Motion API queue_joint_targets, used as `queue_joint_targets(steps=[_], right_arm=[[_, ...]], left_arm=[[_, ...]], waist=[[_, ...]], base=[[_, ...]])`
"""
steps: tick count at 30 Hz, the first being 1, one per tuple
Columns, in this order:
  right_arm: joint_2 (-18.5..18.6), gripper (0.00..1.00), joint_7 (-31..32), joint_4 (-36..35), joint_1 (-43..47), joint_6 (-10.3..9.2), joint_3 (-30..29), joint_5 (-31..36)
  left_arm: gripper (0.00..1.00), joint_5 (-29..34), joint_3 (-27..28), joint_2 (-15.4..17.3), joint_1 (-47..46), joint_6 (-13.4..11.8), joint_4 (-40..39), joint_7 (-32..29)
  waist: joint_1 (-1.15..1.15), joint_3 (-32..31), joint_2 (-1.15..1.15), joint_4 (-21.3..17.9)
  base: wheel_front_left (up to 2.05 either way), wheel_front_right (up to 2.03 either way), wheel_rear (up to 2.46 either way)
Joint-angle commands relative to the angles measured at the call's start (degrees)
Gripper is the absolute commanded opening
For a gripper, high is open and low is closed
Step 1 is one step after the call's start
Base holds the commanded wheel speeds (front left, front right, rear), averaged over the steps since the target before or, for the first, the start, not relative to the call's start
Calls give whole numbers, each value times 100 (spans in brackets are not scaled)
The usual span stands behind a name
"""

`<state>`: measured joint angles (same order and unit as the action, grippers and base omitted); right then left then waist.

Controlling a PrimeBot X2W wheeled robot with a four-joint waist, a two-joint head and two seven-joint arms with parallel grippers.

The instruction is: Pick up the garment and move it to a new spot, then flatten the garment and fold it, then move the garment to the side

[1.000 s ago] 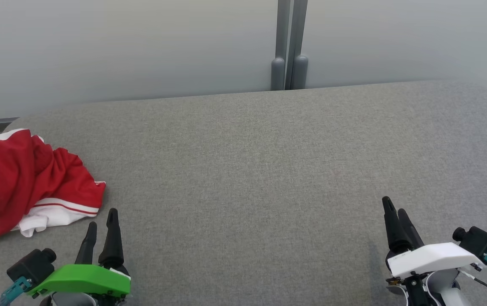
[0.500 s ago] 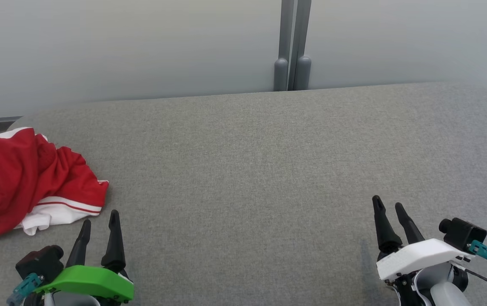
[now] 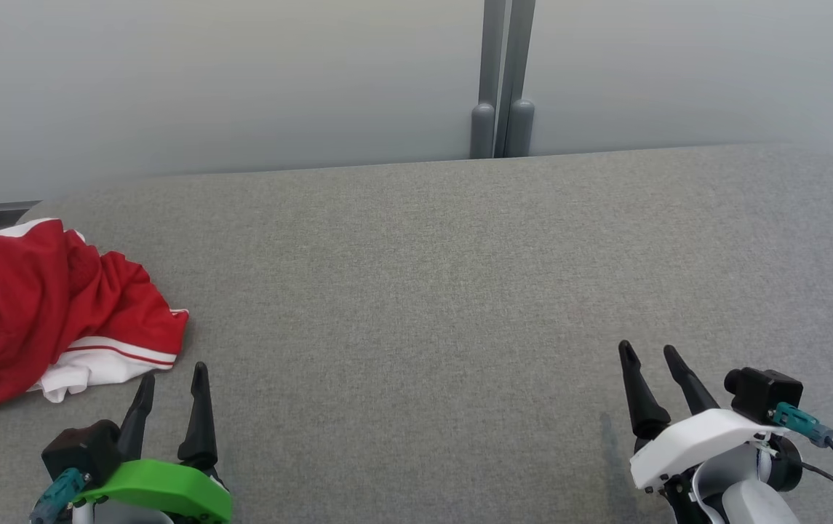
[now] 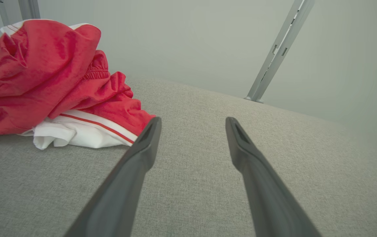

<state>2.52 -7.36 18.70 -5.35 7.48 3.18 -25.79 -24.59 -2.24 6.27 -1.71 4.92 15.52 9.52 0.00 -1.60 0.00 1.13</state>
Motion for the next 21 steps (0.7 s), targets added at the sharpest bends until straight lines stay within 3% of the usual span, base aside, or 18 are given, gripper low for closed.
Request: queue_joint_targets(steps=[1, 21], right_arm=[[33, 100, -20, 2, -115, 1, 40, 223], [42, 100, 99, 105, -194, 2, 236, 943]], left_arm=[[100, 180, -9, 54, 41, 29, -1, 71], [100, 614, 31, 99, -109, 107, 457, 105]], waist=[[0, -6, 0, 3], [0, -43, 0, 13]], base=[[0, 0, 0], [0, 0, 0]])
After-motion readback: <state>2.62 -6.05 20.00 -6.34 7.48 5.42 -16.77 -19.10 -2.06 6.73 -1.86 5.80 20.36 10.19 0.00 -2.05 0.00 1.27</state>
